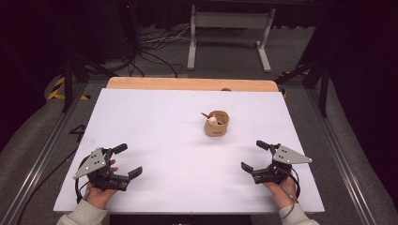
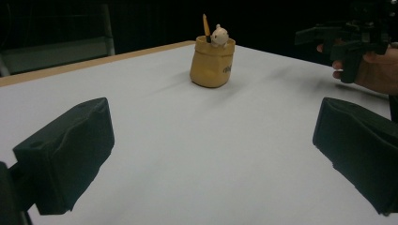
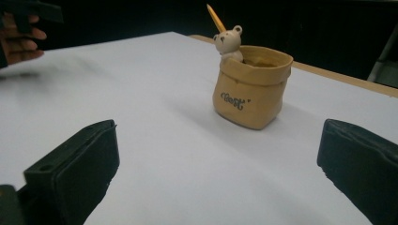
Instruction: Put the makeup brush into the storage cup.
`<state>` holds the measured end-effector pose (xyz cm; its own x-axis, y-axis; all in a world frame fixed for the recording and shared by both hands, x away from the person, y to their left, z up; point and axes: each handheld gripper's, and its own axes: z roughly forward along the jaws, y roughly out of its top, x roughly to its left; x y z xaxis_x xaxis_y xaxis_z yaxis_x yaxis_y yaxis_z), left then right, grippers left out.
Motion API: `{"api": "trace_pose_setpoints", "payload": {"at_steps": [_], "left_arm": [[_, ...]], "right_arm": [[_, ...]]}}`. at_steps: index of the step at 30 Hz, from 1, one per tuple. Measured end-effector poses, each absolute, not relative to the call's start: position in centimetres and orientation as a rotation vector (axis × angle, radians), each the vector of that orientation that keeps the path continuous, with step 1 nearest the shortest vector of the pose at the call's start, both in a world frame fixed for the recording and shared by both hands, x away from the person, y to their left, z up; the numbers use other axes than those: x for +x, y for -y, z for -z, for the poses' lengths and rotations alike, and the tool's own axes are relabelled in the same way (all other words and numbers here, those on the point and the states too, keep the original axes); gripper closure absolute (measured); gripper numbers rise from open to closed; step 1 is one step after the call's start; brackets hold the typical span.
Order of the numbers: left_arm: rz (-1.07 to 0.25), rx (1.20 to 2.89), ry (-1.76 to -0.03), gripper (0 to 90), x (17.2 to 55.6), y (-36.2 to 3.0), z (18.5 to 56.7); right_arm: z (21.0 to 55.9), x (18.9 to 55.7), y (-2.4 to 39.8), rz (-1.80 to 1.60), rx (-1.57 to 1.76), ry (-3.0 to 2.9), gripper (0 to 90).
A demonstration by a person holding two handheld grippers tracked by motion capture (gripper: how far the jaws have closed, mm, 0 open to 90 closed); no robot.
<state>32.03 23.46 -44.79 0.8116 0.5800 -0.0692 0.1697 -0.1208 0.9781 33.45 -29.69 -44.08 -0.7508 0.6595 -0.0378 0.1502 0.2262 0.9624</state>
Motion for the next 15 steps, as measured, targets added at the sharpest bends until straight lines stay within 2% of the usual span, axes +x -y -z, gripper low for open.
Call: {"api": "trace_pose_setpoints", "payload": {"at_steps": [15], "left_arm": [[-0.368, 1.695, -0.605, 0.0, 32.32, -23.31, 45.44]], "right_arm": [[44.44, 33.7, 29.75, -1.533, 0.755, -2.083, 0.0]]}}
